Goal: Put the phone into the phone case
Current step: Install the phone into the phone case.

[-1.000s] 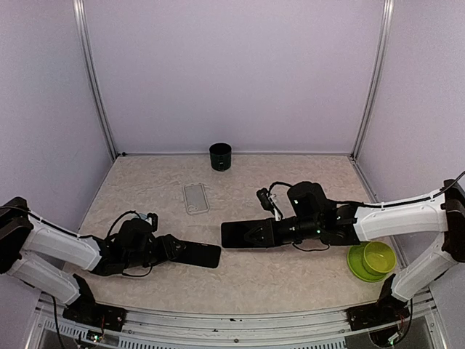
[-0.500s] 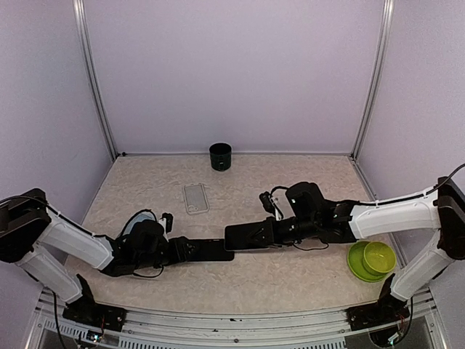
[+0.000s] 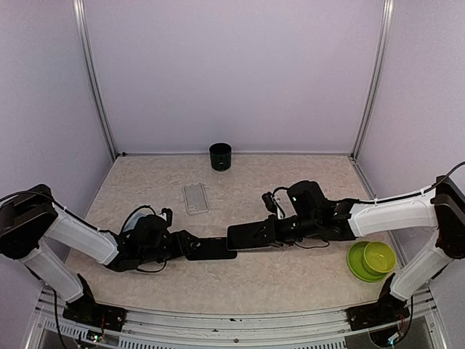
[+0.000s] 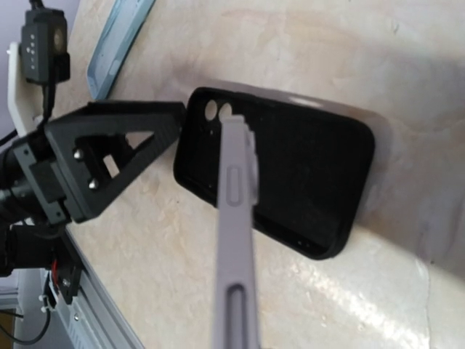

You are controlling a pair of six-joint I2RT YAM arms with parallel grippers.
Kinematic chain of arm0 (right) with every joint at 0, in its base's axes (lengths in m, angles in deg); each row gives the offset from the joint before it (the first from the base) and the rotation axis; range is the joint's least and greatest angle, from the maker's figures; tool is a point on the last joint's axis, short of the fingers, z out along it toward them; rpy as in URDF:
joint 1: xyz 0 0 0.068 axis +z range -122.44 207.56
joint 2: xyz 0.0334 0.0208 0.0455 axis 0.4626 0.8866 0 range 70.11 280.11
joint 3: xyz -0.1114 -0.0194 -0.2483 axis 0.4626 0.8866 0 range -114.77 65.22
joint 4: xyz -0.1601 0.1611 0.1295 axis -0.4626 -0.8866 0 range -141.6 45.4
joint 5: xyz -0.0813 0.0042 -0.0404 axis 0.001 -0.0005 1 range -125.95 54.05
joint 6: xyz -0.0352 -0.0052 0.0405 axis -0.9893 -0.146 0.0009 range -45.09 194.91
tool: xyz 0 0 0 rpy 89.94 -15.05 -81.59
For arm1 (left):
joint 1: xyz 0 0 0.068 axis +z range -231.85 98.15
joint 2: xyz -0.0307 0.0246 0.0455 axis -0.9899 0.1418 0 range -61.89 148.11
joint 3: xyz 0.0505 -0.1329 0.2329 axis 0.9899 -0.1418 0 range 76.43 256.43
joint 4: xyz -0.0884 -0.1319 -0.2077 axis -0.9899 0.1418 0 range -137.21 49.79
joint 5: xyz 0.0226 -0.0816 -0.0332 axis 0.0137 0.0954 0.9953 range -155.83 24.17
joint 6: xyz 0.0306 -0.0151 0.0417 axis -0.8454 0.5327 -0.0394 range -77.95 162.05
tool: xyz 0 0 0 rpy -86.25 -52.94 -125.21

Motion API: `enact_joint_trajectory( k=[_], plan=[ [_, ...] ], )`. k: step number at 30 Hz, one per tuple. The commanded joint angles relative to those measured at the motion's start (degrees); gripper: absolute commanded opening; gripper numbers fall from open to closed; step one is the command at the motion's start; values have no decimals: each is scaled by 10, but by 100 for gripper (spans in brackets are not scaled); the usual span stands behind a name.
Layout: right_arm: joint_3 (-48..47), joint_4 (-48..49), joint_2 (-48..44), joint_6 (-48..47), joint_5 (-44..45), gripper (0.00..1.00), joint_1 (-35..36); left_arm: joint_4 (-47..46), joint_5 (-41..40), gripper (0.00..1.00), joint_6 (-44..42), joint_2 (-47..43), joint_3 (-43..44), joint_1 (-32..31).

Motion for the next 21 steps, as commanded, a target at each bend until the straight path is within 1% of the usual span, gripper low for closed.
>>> enact_joint_trajectory(
  k=[1,8,17,21],
  plan=[
    [-11,9,5,-1,-11,0,-5,27,-12,66,-13,20,30,3],
    [-22,-13,7,-5,-11,0,-7,-4,28,65,-17,58,45,-1],
    [-13,-25,-19,-5,-13,0,-30,-34,59,64,-43,94,77,-38],
    [-13,-38,-23,-6,-19,0,-42,-46,72,64,-53,120,96,-45]
  ],
)
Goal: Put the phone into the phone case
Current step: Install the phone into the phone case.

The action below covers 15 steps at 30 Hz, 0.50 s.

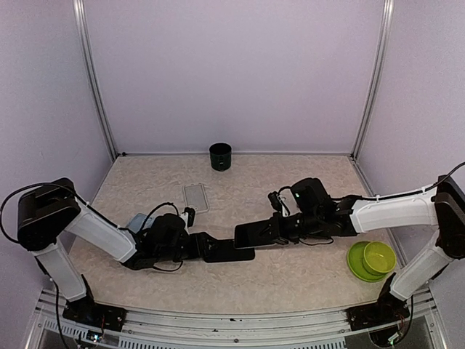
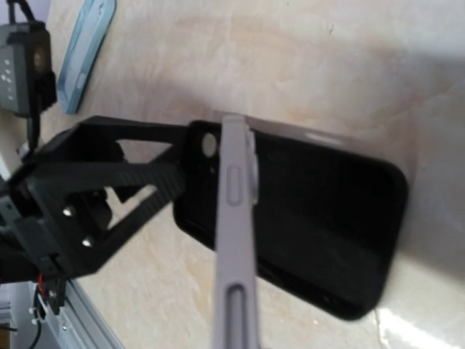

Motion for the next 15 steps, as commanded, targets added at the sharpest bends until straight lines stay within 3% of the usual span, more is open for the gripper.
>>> enact_joint_trajectory(
  k=[1,7,15],
  plan=[
    [-9,-6,-23,-6,-22,0,-20,-12,29,64,-21,34,25,-10],
    [6,-9,-26,-3,-81,0,-62,-16,38,63,-25,68,53,-10],
    [17,14,-20,13,-113,0,-67,-41,55,64,-12,72,59,-10]
  ],
)
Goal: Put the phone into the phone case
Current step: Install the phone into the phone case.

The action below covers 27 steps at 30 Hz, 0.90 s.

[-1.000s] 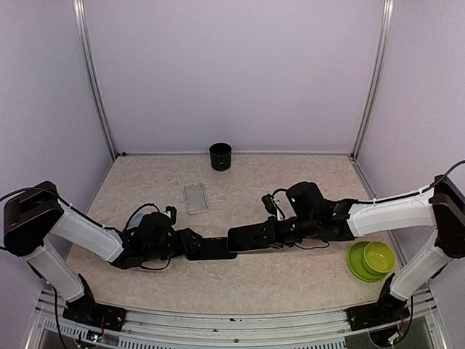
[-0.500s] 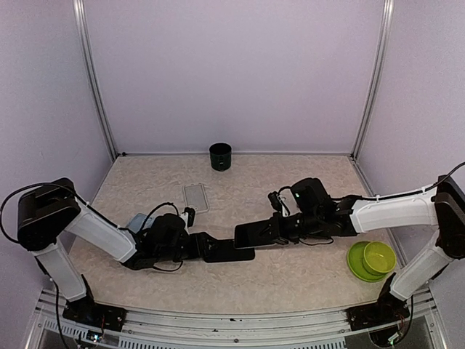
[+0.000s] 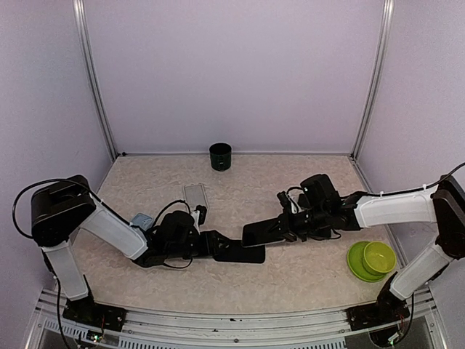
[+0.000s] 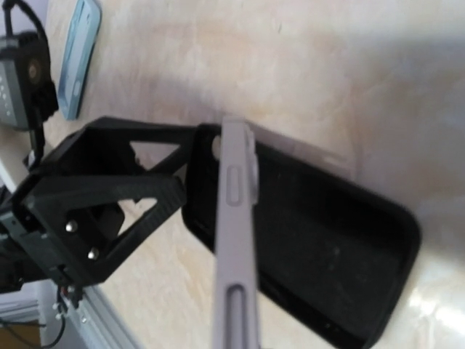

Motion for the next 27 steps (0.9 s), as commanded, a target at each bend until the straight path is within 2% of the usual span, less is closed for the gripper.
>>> enact_joint_trajectory(
  k=[1,12,27],
  plan=[
    [9,41,-13,15,-43,0,-2,-4,9,64,3,1,-1,-3],
    [5,99,36,43,-78,0,3,-3,-6,64,14,-55,-36,2],
    [-28,135,103,62,-104,0,22,-28,0,64,33,-69,-71,1]
  ],
)
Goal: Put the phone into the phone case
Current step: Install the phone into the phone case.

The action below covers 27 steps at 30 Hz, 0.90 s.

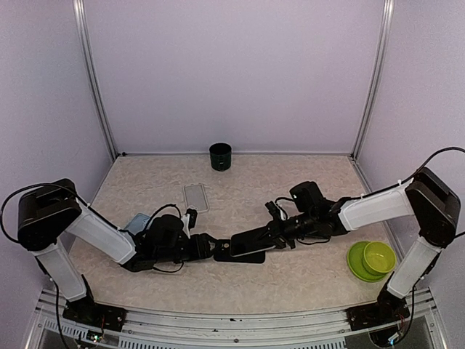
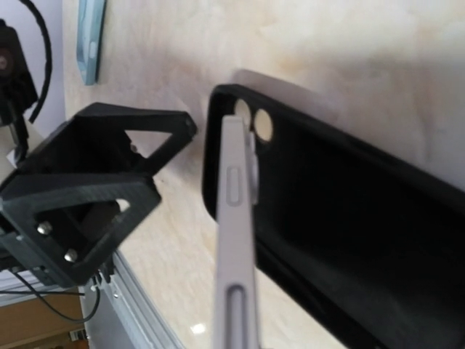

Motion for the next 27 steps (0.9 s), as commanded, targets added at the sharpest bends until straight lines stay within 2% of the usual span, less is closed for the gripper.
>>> enact_joint_trajectory(
  k=[1,15,27],
  plan=[
    [-27,46,16,9,-22,0,8,-21,1,64,5,-10,-8,1],
    [-48,69,60,25,-42,0,11,-56,26,64,21,14,-17,1],
    [-62,71,88,29,-54,0,12,-78,47,77,33,37,-12,-4]
  ],
)
